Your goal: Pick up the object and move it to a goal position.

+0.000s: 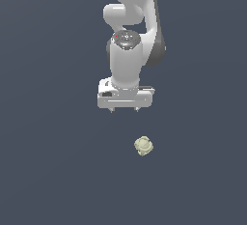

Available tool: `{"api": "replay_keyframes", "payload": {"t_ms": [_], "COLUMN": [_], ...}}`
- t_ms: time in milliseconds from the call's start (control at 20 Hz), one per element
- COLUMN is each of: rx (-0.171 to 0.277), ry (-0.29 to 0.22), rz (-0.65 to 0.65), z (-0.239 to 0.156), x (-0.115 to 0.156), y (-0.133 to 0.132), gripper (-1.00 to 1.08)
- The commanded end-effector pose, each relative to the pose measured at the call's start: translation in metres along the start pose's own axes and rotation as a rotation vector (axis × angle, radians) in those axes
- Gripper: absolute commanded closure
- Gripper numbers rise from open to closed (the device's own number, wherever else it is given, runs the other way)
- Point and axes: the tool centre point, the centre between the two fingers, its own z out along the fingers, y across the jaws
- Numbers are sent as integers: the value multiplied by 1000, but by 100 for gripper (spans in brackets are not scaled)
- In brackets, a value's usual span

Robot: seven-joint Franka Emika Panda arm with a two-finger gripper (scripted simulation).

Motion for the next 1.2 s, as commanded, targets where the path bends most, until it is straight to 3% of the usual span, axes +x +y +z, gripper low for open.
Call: {"api": "replay_keyframes", "payload": {"t_ms": [0,450,1150], "rx": [0,19,16], "ry": [0,-33,-33], "rz": [0,-16,-82], "z": [0,8,19], "x": [0,-4,13], "y": [0,-27,-35], "gripper": [-92,-92,-92]}}
